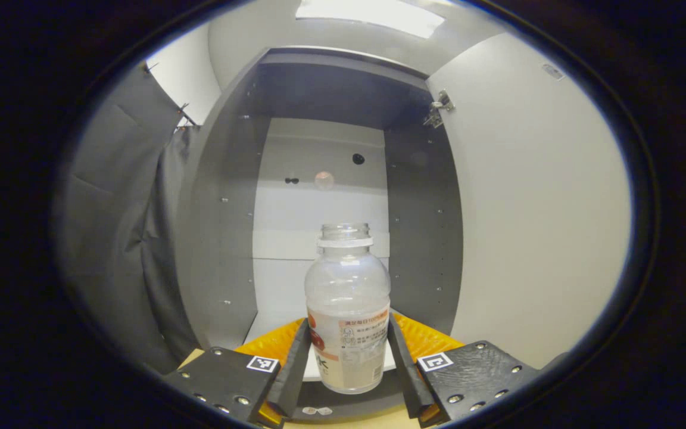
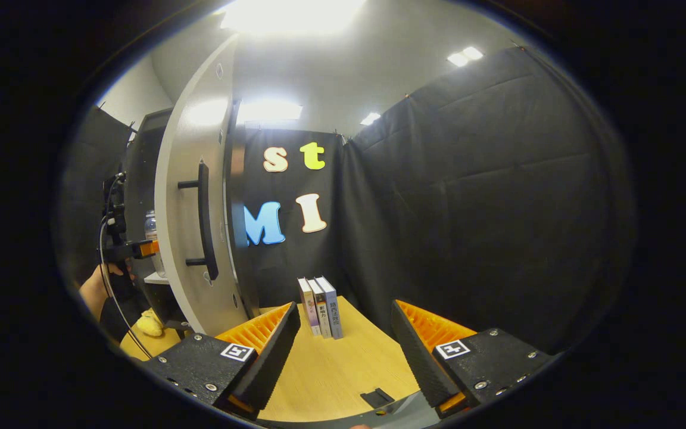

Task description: Open the cabinet door with the right hand, grasp the bottle in the cabinet with the left hand and place it on the coaster, then close the cabinet door with the right hand.

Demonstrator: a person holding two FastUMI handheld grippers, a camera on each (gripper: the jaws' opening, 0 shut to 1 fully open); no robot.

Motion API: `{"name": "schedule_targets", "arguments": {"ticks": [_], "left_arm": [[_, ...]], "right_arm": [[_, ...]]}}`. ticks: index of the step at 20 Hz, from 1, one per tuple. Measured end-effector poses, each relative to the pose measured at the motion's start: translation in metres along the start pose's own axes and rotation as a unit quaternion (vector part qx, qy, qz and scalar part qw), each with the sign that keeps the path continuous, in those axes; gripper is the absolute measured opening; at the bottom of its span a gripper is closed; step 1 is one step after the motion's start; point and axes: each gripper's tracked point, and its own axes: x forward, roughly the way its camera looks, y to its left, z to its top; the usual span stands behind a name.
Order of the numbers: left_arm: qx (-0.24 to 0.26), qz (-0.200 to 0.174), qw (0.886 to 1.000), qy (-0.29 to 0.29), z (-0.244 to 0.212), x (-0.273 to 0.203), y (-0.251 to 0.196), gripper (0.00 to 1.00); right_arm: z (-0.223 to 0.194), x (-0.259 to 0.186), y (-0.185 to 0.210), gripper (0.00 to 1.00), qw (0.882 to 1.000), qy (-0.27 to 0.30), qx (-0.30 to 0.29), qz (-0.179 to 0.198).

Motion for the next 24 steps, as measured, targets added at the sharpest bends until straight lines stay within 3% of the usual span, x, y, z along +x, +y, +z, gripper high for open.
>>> {"name": "schedule_targets", "arguments": {"ticks": [13, 20, 21, 24], "left_arm": [[0.014, 0.056, 0.998, -0.003, -0.02, -0.127, 0.008, 0.69], [0.011, 0.064, 0.998, -0.004, -0.046, -0.181, 0.004, 0.69], [0.013, 0.065, 0.998, -0.004, -0.05, -0.188, 0.003, 0.75], [0.019, 0.067, 0.998, -0.001, -0.066, -0.209, 0.001, 0.75]], "right_arm": [[-0.008, -0.019, 0.003, 0.95, 0.997, 0.012, -0.01, 0.079], [-0.021, -0.024, 0.007, 0.95, 0.994, 0.027, -0.004, 0.105], [-0.023, -0.024, 0.012, 0.95, 0.993, 0.03, 0.0, 0.113], [-0.028, -0.027, 0.018, 0.95, 0.991, 0.033, -0.006, 0.127]]}}
